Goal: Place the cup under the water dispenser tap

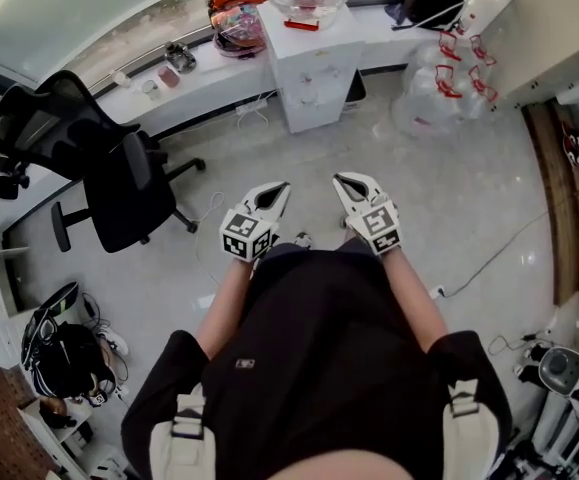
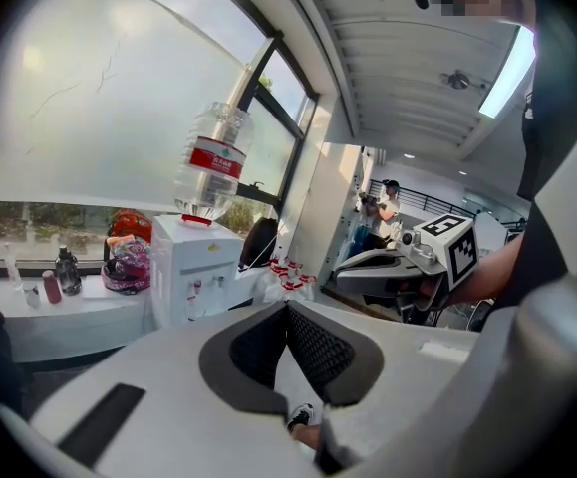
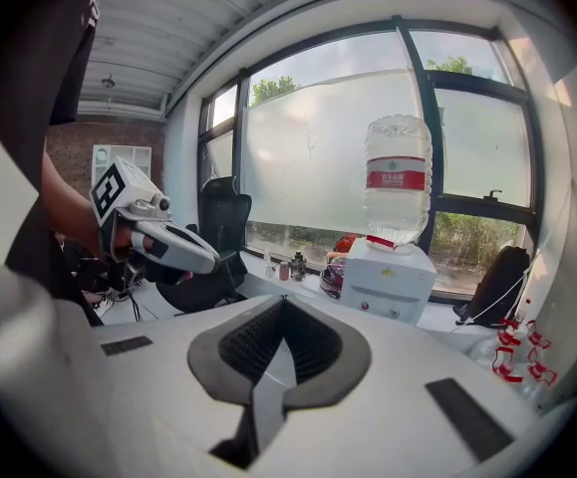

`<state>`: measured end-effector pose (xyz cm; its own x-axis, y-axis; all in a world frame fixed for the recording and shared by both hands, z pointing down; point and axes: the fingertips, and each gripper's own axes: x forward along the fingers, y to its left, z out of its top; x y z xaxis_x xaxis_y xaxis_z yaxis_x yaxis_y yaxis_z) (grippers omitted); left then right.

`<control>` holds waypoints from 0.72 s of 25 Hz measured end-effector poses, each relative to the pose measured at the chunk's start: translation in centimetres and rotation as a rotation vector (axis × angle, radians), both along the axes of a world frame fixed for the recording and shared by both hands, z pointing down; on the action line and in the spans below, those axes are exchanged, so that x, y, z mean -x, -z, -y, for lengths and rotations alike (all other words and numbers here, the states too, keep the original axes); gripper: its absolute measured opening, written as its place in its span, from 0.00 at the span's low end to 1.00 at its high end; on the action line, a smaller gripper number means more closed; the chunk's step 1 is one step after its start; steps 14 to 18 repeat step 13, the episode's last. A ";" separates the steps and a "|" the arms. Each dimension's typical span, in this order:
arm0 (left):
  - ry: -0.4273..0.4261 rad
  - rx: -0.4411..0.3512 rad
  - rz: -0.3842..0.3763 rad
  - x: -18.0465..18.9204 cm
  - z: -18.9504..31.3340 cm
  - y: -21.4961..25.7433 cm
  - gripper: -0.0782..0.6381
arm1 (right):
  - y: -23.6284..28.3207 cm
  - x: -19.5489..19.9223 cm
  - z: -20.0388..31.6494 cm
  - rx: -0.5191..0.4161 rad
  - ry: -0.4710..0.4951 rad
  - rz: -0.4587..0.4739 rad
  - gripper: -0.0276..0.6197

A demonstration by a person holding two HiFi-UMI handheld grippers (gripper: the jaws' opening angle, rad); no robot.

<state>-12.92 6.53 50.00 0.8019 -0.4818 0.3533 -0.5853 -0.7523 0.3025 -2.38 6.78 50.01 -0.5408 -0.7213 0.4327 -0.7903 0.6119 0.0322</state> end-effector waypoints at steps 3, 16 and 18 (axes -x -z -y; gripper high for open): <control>-0.023 -0.011 -0.002 -0.9 -0.1 0.4 0.11 | 0.4 -0.1 0.0 -0.015 0.009 -0.004 0.04; -0.030 -0.031 -0.033 -1.7 0.9 1.6 0.11 | 0.7 0.0 1.0 -0.013 0.025 -0.029 0.04; -0.030 -0.031 -0.033 -1.7 0.9 1.6 0.11 | 0.7 0.0 1.0 -0.013 0.025 -0.029 0.04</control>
